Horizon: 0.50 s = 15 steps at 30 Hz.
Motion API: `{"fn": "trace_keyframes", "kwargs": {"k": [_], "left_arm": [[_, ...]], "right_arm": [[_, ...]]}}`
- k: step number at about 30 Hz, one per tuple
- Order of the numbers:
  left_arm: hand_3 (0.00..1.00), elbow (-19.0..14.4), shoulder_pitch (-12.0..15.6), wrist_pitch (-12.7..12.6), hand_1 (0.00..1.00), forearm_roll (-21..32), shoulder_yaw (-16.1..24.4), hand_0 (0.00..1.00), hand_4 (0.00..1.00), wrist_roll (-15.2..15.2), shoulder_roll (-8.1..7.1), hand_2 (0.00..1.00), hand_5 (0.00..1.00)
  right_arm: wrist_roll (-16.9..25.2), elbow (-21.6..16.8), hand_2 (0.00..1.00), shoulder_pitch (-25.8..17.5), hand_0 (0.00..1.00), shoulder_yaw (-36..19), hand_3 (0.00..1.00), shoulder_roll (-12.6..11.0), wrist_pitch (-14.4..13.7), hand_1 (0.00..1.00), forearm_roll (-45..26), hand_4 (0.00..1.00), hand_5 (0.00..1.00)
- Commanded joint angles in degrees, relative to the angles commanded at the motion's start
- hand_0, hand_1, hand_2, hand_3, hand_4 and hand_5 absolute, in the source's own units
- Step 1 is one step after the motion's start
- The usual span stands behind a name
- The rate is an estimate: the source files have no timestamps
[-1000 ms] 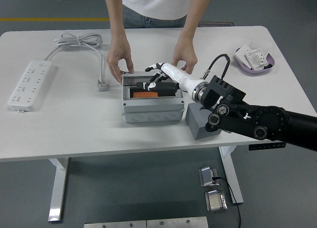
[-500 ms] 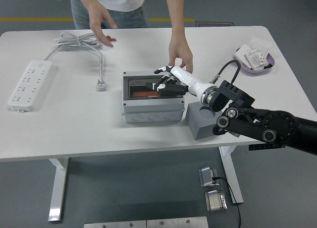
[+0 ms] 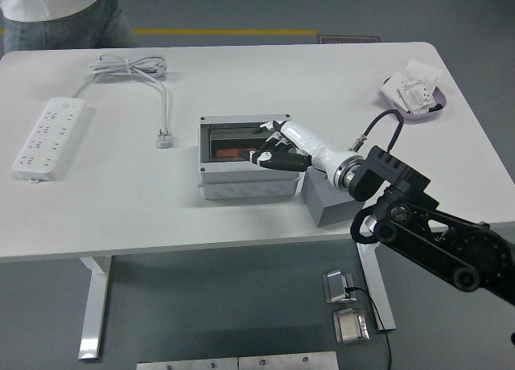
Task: Fetch the battery,place it into the box,close the lid of the box
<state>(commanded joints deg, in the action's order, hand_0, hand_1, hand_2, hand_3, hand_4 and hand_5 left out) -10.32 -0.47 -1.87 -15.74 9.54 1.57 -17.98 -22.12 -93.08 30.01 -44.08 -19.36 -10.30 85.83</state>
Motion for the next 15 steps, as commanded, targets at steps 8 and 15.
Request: {"fn": "trace_keyframes", "kwargs": {"k": [8, 15], "left_arm": [[0.641, 0.0, 0.7, -0.1, 0.688, -6.5, 7.5, 0.598, 0.702, 0.7, 0.86, 0.624, 0.146], [0.641, 0.0, 0.2, 0.1, 0.688, -4.1, 5.1, 0.598, 0.703, 0.2, 1.23, 0.624, 0.148]], "right_arm": [[17.5, 1.7, 0.712, -13.8, 0.751, -17.5, 0.832, 2.7, -15.0, 0.669, -9.8, 0.906, 0.778], [33.2, 11.6, 0.666, -17.8, 0.683, -29.7, 0.709, 4.7, -10.0, 0.639, -25.5, 0.873, 0.736]]}}
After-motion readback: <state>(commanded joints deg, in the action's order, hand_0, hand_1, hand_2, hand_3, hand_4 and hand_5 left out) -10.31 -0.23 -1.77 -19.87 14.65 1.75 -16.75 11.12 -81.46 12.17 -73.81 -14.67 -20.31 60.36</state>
